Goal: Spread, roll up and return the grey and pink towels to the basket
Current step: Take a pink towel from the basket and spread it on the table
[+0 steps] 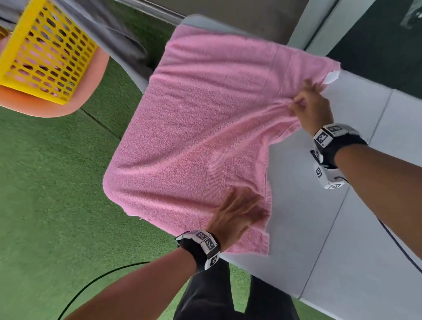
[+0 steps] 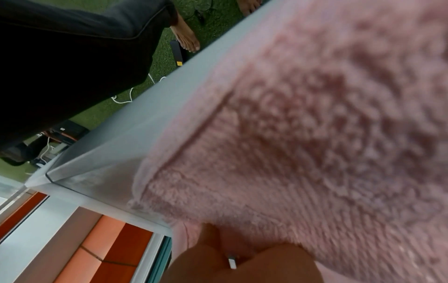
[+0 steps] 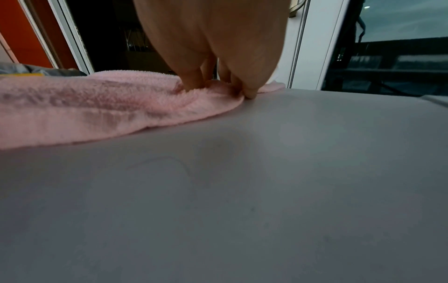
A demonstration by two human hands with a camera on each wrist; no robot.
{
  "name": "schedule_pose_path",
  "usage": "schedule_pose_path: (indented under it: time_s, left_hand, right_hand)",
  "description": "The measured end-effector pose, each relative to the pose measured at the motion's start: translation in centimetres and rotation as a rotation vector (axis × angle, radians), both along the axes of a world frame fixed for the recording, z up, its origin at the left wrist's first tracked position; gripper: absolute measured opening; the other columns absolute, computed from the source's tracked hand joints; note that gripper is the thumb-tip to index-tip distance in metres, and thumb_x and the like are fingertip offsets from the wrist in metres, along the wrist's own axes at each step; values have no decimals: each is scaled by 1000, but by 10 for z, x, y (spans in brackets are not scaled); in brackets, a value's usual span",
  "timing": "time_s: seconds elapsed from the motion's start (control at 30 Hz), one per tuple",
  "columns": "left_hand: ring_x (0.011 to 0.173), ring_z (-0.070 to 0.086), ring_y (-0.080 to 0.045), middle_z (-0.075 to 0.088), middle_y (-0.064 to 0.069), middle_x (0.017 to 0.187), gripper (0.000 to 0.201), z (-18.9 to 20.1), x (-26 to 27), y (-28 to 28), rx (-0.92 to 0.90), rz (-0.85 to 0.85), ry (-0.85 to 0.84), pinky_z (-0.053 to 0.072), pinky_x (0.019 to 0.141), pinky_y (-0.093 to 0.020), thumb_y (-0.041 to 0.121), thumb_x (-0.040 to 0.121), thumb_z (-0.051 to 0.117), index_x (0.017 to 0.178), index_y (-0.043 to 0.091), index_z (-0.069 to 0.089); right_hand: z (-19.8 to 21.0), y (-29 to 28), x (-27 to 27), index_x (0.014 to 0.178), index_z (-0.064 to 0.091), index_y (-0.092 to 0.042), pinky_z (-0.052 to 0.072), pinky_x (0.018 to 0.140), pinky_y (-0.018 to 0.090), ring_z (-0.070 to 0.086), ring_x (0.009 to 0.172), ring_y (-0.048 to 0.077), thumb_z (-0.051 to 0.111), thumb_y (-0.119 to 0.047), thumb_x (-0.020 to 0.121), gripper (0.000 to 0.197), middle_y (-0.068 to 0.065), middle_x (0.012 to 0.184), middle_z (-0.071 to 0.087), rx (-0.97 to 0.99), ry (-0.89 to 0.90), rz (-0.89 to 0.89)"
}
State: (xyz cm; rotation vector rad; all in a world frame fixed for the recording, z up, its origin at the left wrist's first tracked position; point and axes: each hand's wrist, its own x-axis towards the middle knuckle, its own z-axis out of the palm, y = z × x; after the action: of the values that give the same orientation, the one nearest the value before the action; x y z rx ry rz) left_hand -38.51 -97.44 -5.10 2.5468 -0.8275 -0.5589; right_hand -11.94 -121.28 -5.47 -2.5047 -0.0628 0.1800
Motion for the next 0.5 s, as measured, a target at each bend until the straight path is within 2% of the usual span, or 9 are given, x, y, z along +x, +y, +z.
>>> schedule_pose_path:
  time_s: [0.03, 0.07, 0.1, 0.13, 0.2, 0.3, 0.37, 0.5]
  left_hand:
    - [149, 0, -18, 20, 10, 159, 51, 2, 3, 0, -30, 7, 7, 6, 118, -55, 26, 95, 55, 140, 46, 40]
    - [149, 1, -17, 23, 10, 157, 51, 4, 4, -1, -63, 22, 18, 5, 118, -56, 25, 94, 56, 139, 43, 42]
    - [149, 0, -16, 25, 10, 156, 49, 7, 5, -3, -94, 47, 35, 4, 118, -57, 25, 93, 57, 139, 40, 44]
    - [149, -1, -15, 25, 9, 156, 47, 11, 4, -8, -123, 80, 58, 1, 118, -56, 23, 93, 58, 138, 36, 47]
    - [149, -1, -14, 25, 6, 155, 40, 21, 2, -23, -194, 142, 130, -4, 120, -49, 17, 95, 56, 133, 29, 53]
    - [148, 14, -17, 37, 0, 151, 32, 44, -4, -65, -268, 165, 292, -2, 121, -41, 10, 96, 52, 125, 19, 60]
    - [145, 17, -17, 41, 0, 147, 30, 57, -11, -108, -252, 132, 359, -7, 120, -36, 10, 97, 51, 125, 16, 59]
    - [136, 27, -24, 45, -4, 138, 28, 59, -37, -203, -226, 22, 397, 18, 118, -50, 12, 96, 54, 123, 14, 61]
  right_hand:
    - [1, 3, 3, 116, 54, 2, 54, 80, 25, 66, 87, 19, 56, -14, 97, 25, 19, 138, 54, -12, -3, 7]
    - [2, 4, 5, 132, 45, 2, 56, 82, 32, 66, 86, 24, 51, -13, 99, 36, 22, 128, 59, -38, 1, 24]
    - [2, 3, 8, 143, 32, -1, 55, 88, 41, 66, 94, 32, 47, -13, 101, 47, 26, 125, 57, -80, 21, 49]
    - [1, -2, 11, 148, 23, -4, 52, 93, 49, 61, 106, 41, 43, -14, 101, 52, 30, 130, 51, -131, 37, 72]
    - [3, -16, 18, 148, 20, -3, 48, 95, 57, 52, 116, 51, 40, -13, 101, 52, 35, 139, 38, -213, 63, 83]
    - [15, -50, 21, 144, 22, 5, 45, 92, 58, 52, 110, 55, 42, -4, 99, 49, 39, 139, 35, -301, 135, 13]
    - [21, -87, 11, 143, 23, 7, 45, 92, 57, 52, 111, 55, 42, 0, 98, 50, 39, 141, 33, -322, 163, -28]
    - [21, -177, -27, 147, 17, 6, 44, 96, 55, 49, 118, 54, 41, 3, 97, 56, 37, 150, 22, -318, 206, -112]
